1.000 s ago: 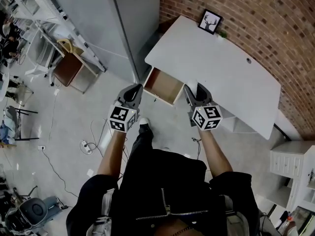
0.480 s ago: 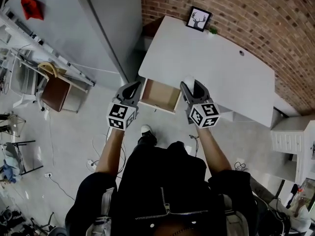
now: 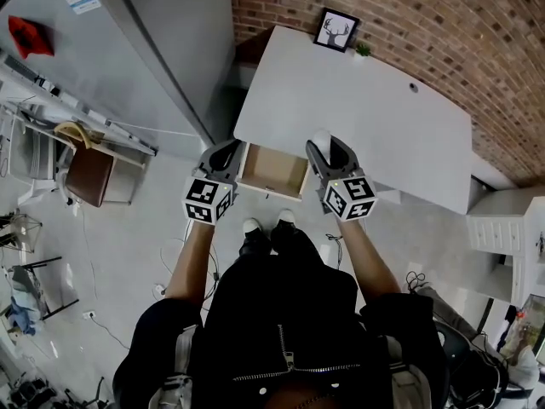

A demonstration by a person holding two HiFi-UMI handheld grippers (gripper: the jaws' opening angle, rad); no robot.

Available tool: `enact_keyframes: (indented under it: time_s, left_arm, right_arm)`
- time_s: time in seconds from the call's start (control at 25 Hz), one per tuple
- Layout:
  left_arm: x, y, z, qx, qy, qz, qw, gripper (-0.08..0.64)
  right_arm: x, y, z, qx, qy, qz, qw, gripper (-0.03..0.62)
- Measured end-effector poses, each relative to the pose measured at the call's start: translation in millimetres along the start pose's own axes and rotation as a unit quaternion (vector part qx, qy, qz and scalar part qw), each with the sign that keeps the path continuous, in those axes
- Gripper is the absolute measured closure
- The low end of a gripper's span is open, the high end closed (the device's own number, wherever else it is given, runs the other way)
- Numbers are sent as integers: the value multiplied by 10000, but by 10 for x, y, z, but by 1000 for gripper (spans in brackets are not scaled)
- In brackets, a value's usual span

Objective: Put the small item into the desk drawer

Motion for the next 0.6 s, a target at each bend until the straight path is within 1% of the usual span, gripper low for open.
enact_keyframes:
  time_s: [0.16, 0.4, 0.6]
  left_arm:
    - [28, -73, -26, 12, 38, 47, 10000, 538]
    - [82, -138, 41, -47, 121, 109, 9999, 538]
    - [174, -102, 58, -77, 163, 223, 9996, 538]
  right_arm:
    - [17, -64, -88, -55, 22, 76, 10000, 419]
    - [24, -154, -64, -198, 162, 126, 9996, 419]
    - [128, -183, -5, -289, 132, 252, 9992, 419]
Point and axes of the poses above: the fingertips, and each gripper's own axes: y backward along the fingers, z to its left, x out of its underside, the point moved 6 cm from there along y, backward along the fingers, and after that the axes turned 10 degrees about y, right-handed, at the moved point
